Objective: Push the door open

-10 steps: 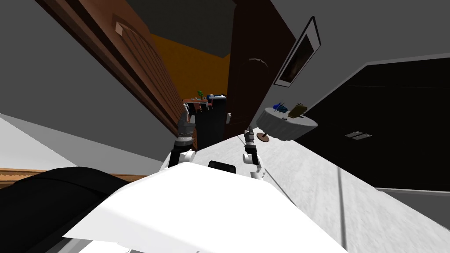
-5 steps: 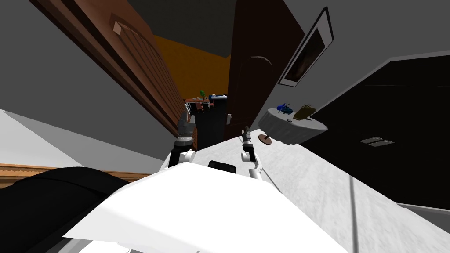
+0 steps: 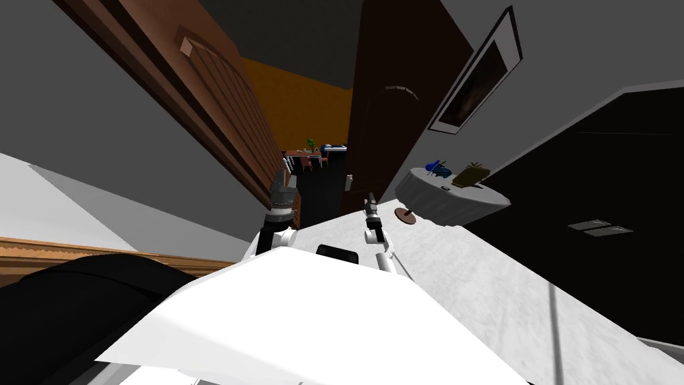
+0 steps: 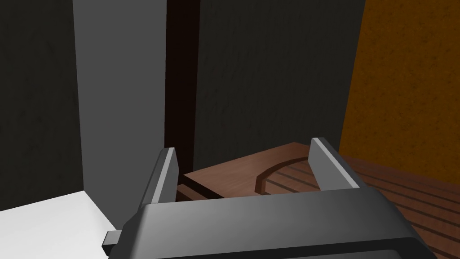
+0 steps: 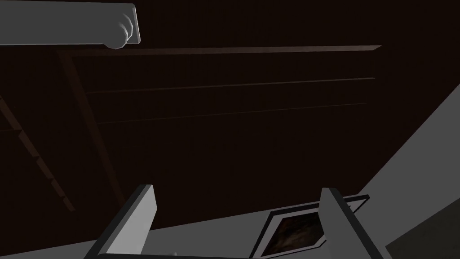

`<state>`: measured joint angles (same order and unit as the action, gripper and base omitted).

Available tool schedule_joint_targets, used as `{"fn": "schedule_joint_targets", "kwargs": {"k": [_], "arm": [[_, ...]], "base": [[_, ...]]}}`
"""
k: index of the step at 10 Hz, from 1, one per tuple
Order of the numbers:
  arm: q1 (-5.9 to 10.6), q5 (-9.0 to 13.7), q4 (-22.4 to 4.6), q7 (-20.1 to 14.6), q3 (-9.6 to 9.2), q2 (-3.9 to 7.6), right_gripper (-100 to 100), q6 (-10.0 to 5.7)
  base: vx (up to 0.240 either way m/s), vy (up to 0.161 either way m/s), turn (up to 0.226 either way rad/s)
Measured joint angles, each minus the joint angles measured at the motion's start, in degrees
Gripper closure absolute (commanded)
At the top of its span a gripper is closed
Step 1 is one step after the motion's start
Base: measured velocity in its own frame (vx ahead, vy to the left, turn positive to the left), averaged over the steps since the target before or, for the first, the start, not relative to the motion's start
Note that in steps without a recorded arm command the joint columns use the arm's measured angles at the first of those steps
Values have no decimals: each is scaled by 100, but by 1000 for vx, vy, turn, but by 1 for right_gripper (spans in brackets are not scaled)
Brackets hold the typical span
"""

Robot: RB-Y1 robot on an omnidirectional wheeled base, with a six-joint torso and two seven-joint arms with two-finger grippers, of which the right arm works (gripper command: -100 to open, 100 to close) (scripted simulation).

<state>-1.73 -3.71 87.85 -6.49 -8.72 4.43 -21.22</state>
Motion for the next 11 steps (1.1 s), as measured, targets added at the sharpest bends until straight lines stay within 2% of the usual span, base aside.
{"fn": "schedule_joint_targets", "kwargs": {"k": [7, 9, 11], "arm": [[612, -2, -1092, -141, -180, 3, -100, 32], [781, -19, -1429, -139, -227, -65, -100, 11], [901, -24, -1661, -165, -282, -78, -100, 25]], "base": [[74, -78, 99], [74, -90, 89], [78, -64, 92]]}}
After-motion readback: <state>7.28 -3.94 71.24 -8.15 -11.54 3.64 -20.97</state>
